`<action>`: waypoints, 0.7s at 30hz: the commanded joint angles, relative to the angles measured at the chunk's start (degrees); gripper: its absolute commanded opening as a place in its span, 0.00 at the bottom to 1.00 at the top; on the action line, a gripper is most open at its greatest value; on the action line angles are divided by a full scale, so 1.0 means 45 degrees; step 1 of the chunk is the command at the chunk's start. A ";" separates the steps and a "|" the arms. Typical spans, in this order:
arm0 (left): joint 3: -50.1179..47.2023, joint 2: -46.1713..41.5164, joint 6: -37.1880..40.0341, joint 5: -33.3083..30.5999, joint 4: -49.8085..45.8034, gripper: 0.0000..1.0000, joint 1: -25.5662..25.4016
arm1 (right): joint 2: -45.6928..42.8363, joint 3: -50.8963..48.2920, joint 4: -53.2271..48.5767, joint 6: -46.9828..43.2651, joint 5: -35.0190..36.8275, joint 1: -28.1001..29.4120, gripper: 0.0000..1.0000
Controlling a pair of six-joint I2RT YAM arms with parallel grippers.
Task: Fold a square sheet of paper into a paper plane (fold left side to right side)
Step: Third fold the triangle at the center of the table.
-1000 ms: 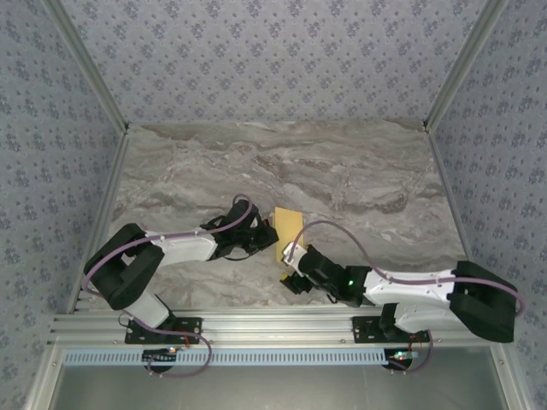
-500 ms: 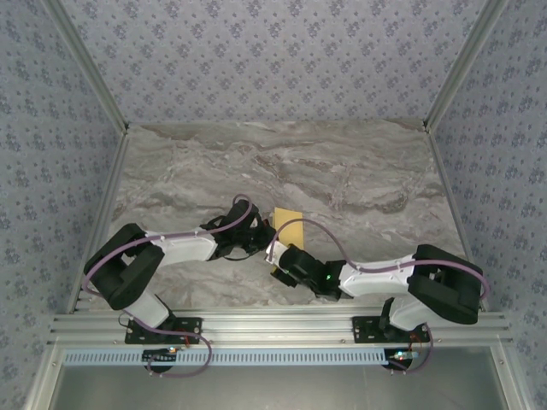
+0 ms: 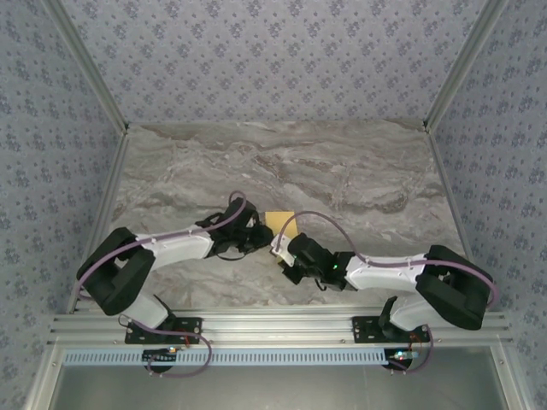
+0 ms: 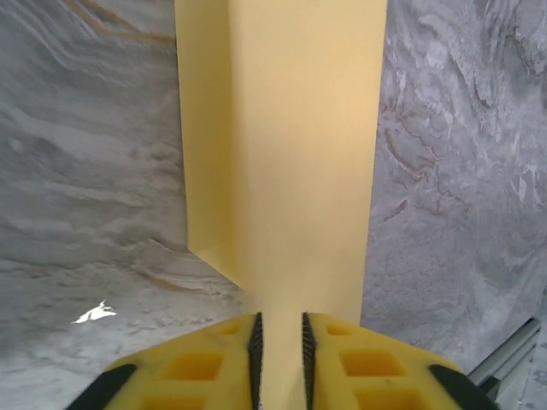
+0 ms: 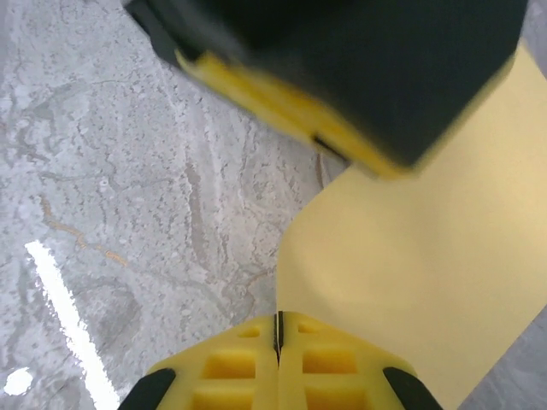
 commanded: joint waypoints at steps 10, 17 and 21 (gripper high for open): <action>0.3386 0.0922 0.4116 0.0027 -0.3396 0.22 0.0620 | 0.0038 0.0706 -0.1376 0.1396 -0.5002 -0.2105 0.00; 0.5094 0.3622 0.4644 0.1010 -0.2751 0.13 0.0514 | 0.0874 0.1354 -0.1934 0.1874 -0.6353 -0.2739 0.00; 0.5805 0.4820 0.4857 0.1324 -0.2866 0.11 0.0452 | 0.1280 0.1565 -0.1966 0.2224 -0.7057 -0.3239 0.00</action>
